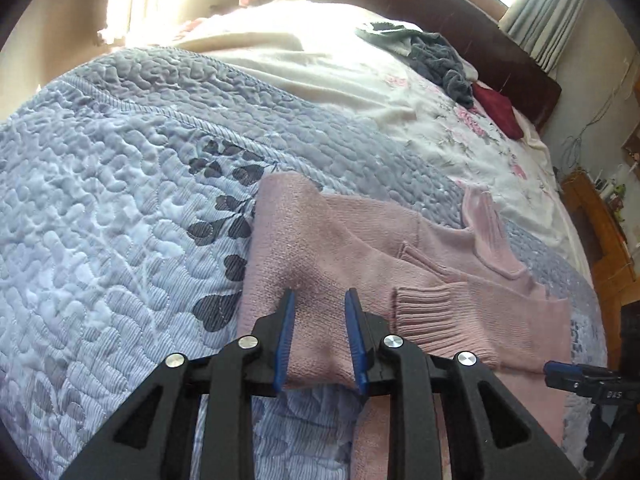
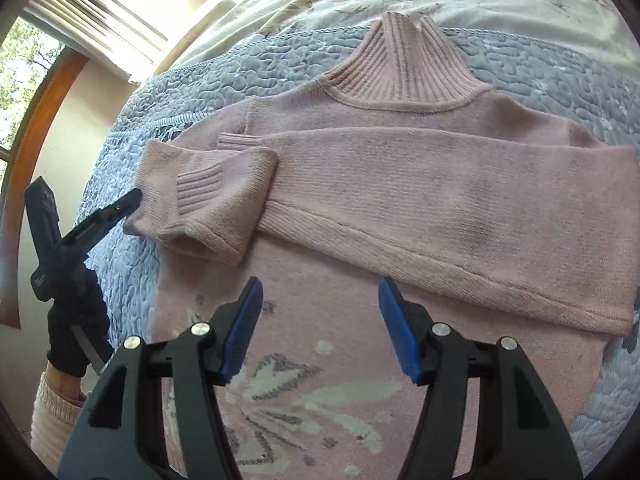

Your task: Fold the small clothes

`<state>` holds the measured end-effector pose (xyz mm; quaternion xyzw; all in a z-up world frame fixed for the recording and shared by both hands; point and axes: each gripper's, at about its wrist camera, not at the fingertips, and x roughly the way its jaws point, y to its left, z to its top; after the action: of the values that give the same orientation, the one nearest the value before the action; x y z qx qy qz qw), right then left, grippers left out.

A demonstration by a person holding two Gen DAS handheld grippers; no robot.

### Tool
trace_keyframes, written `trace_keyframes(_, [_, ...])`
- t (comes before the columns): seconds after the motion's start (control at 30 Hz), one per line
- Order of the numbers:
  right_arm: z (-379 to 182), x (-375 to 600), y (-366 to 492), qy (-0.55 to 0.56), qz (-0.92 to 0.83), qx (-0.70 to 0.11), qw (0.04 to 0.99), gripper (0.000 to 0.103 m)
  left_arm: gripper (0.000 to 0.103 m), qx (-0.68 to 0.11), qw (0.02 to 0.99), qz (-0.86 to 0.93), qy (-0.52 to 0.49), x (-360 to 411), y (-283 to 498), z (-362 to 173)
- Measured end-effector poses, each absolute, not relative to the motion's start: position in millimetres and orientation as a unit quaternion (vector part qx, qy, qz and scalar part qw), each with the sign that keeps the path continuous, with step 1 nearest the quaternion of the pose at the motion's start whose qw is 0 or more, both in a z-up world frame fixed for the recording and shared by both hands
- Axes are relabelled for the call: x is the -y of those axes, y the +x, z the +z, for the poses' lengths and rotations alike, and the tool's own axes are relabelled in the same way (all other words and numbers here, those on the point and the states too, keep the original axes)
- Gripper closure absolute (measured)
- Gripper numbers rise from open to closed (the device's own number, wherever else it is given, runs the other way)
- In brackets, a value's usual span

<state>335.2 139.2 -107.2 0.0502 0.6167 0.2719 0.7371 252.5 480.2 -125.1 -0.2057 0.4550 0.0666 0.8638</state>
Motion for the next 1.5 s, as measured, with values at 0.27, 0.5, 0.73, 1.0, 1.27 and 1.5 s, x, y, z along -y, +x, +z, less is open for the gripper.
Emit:
trace_keyframes(0.27, [-120.6,-201.1,359.7,0.067,0.291,-0.645,0.703,0.042,0.080,-0.490,0.849,0.068,-0.183,-479.1,254.0,-165.4])
trace_keyframes(0.5, [-156.7,-224.6,372.1,0.117,0.297,-0.679,0.661,0.077,0.080,-0.480,0.845,0.056,-0.227,-490.4,248.5,-163.3])
trace_keyframes(0.73, [-124.6,-201.4,367.4,0.127,0.333,-0.631,0.689,0.095,0.079,-0.455,0.851,0.046,-0.258,-494.4,241.1,-135.2])
trace_keyframes(1.0, [-76.1,-120.8,379.0,0.108,0.314,-0.576,0.747,0.095,0.079,-0.440,0.868,0.020,-0.228,-452.7,263.0,-115.4])
trace_keyframes(1.27, [-101.4,-47.1,388.7,0.127,0.249,-0.588,0.759,0.095,0.079,-0.478,0.861,0.000,-0.171,-393.9,290.7,-137.9])
trace_keyframes(1.5, [-150.6,-47.7,389.7,0.064,0.188,-0.632,0.749,0.080,0.079,-0.506,0.848,0.017,-0.159,-390.8,299.8,-159.4])
